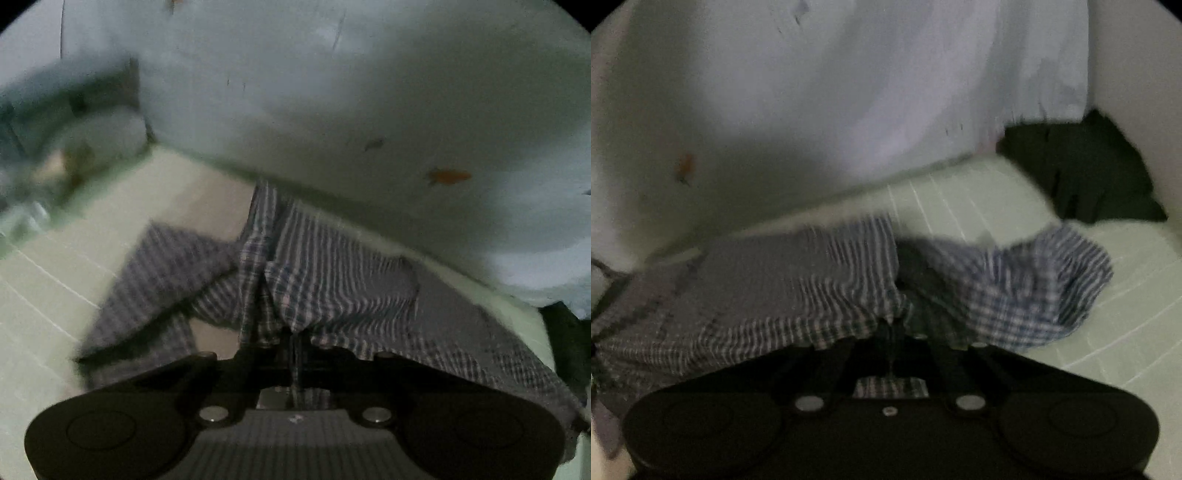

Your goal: Fold clothes

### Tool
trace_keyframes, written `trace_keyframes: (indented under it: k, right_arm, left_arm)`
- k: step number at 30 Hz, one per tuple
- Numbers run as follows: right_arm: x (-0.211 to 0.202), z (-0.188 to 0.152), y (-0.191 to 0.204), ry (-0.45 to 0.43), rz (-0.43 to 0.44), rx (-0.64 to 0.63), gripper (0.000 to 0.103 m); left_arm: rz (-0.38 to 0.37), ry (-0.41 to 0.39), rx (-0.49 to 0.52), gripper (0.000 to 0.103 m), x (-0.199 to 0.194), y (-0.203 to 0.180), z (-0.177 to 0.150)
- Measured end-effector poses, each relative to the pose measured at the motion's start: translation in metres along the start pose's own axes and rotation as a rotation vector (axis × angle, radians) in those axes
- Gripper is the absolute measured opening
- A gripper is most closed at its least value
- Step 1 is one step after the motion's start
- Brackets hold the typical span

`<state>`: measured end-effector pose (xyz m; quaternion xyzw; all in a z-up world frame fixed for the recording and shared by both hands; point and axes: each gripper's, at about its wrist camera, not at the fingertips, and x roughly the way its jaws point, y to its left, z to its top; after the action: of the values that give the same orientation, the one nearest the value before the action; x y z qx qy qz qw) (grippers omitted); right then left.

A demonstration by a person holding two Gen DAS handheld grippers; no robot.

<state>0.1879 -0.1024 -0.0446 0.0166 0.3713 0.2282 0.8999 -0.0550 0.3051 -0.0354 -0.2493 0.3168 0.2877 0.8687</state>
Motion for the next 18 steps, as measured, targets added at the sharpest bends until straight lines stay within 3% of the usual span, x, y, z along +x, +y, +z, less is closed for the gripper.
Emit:
trace_keyframes:
  k: [3,6,9,12,14,16,18]
  right_arm:
    - [-0.051,0.006,0.002,-0.063,0.028,-0.035,0.001]
    - [-0.089,0.002,-0.005,-0.072,0.047,-0.038,0.001]
    - [-0.099,-0.022,-0.01,0.013,0.036,-0.054,0.001]
    - [-0.08,-0.063,-0.013,0.143,0.015,-0.053,0.001]
    - [-0.065,-0.09,-0.01,0.208,-0.012,-0.07,0.003]
    - [-0.055,-0.108,-0.01,0.258,-0.036,-0.055,0.011]
    - [-0.056,-0.116,-0.011,0.258,-0.042,-0.013,0.028]
  left_arm:
    - [-0.014,-0.049,0.04,0.002,-0.057,0.002,-0.001]
    - [-0.009,-0.028,0.018,0.003,-0.096,0.012,-0.018]
    - [0.043,0.057,-0.007,0.004,-0.095,0.028,-0.054]
    - [0.17,0.182,0.011,0.012,-0.07,0.037,-0.095]
    - [0.224,0.235,0.018,0.036,-0.058,0.04,-0.115]
    - [0.224,0.25,0.027,0.072,-0.058,0.04,-0.125]
    - [0.212,0.217,0.047,0.082,-0.064,0.036,-0.128]
